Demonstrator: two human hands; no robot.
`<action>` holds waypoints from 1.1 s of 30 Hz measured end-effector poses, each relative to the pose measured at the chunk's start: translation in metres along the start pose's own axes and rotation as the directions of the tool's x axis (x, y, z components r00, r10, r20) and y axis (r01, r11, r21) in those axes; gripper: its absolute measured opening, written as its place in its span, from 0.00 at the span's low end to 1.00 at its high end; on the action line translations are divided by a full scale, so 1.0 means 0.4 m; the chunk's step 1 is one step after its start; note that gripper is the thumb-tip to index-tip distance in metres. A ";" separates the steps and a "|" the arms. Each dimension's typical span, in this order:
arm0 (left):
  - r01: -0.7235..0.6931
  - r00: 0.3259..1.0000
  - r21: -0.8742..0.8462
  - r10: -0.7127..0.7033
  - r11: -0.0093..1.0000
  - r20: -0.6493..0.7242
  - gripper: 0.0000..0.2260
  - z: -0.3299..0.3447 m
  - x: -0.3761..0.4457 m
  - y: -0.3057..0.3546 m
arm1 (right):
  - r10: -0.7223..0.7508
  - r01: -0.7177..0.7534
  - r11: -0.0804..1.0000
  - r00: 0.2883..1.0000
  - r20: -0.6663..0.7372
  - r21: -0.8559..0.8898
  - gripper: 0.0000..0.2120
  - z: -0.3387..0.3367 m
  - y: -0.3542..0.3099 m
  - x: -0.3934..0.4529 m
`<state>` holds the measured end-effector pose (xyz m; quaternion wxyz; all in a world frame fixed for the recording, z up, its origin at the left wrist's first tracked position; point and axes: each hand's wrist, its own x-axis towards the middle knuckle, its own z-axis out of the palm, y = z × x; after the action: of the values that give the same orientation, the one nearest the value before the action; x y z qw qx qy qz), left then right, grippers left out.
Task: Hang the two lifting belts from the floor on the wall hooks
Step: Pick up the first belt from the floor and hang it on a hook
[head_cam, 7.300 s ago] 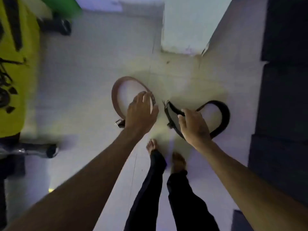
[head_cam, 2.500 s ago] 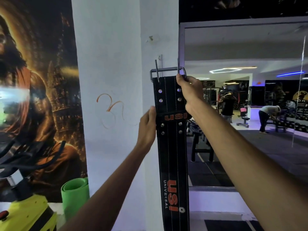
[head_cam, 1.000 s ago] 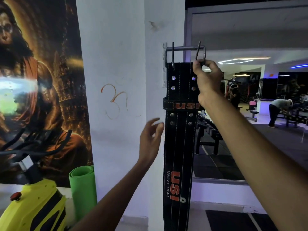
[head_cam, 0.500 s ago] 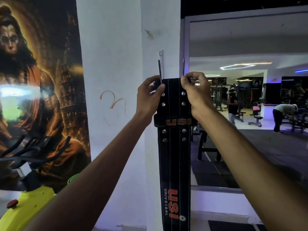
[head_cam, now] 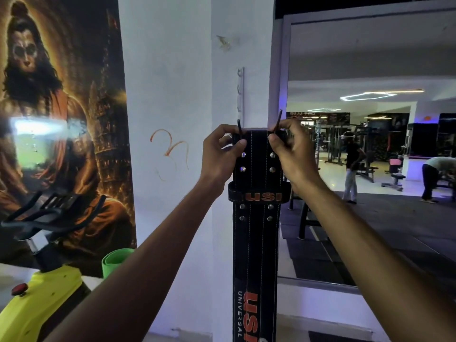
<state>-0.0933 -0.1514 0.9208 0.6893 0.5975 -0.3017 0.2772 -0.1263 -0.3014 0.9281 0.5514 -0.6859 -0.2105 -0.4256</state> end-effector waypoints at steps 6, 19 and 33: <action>-0.015 1.000 0.005 0.015 1.000 -0.001 0.05 -0.006 0.066 -0.124 | -0.042 0.043 0.999 0.999 0.010 -0.029 0.04 0.038 0.124 0.062; -0.139 0.990 0.000 0.139 0.990 0.029 0.13 -0.064 0.428 -0.474 | -0.177 0.169 0.970 0.984 -0.031 -0.173 0.04 0.211 0.467 0.345; -0.127 0.992 0.031 0.126 0.991 0.012 0.12 -0.050 0.731 -0.755 | -0.192 0.172 0.966 0.977 -0.092 -0.195 0.04 0.320 0.782 0.607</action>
<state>0.3269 -0.1651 0.9388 0.6593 0.5894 -0.3380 0.3220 0.2894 -0.3206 0.9420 0.4543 -0.6874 -0.2013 -0.5296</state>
